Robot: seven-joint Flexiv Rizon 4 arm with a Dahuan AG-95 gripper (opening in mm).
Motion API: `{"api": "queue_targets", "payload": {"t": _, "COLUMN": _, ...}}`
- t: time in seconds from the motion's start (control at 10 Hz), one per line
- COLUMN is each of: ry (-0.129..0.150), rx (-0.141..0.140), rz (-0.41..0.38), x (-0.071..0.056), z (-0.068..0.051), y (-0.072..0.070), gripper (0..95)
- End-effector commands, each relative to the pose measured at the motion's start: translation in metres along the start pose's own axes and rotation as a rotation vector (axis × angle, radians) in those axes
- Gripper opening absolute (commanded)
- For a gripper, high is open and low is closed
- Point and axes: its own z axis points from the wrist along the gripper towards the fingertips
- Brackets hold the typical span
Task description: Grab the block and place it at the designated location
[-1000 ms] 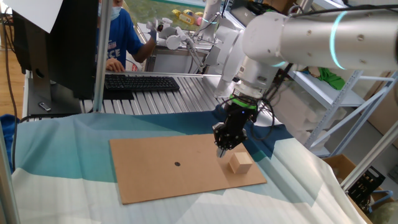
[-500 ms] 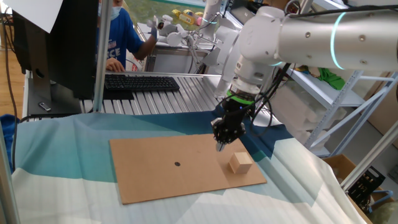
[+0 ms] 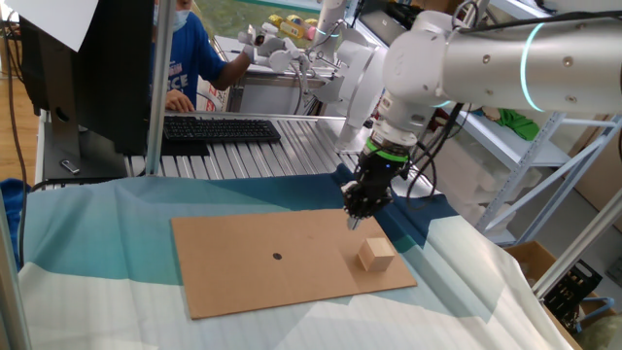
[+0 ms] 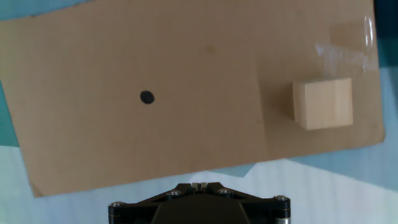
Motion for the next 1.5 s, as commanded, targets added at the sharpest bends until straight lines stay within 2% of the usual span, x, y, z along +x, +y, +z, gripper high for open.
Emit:
{"api": "queue_targets", "payload": {"t": 0.1, "ry": -0.007, "rx": 0.009, "rz": -0.032, "x": -0.006, "z": -0.002, "y": -0.012, "gripper": 0.0}}
{"api": "queue_targets", "payload": {"t": 0.3, "ry": -0.009, "rx": 0.016, "rz": -0.048, "x": -0.013, "z": -0.004, "y": -0.023, "gripper": 0.0}}
{"api": "queue_targets", "payload": {"t": 0.5, "ry": -0.008, "rx": 0.045, "rz": -0.060, "x": -0.018, "z": -0.004, "y": -0.032, "gripper": 0.0}}
{"api": "queue_targets", "payload": {"t": 1.1, "ry": 0.009, "rx": 0.042, "rz": -0.106, "x": -0.041, "z": -0.004, "y": -0.065, "gripper": 0.0}}
{"api": "queue_targets", "payload": {"t": 1.3, "ry": -0.006, "rx": 0.040, "rz": -0.123, "x": -0.044, "z": 0.006, "y": -0.074, "gripper": 0.0}}
{"api": "queue_targets", "payload": {"t": 1.4, "ry": -0.030, "rx": 0.035, "rz": -0.136, "x": -0.041, "z": 0.018, "y": -0.079, "gripper": 0.0}}
{"api": "queue_targets", "payload": {"t": 1.5, "ry": -0.034, "rx": 0.023, "rz": -0.135, "x": -0.038, "z": 0.025, "y": -0.082, "gripper": 0.0}}
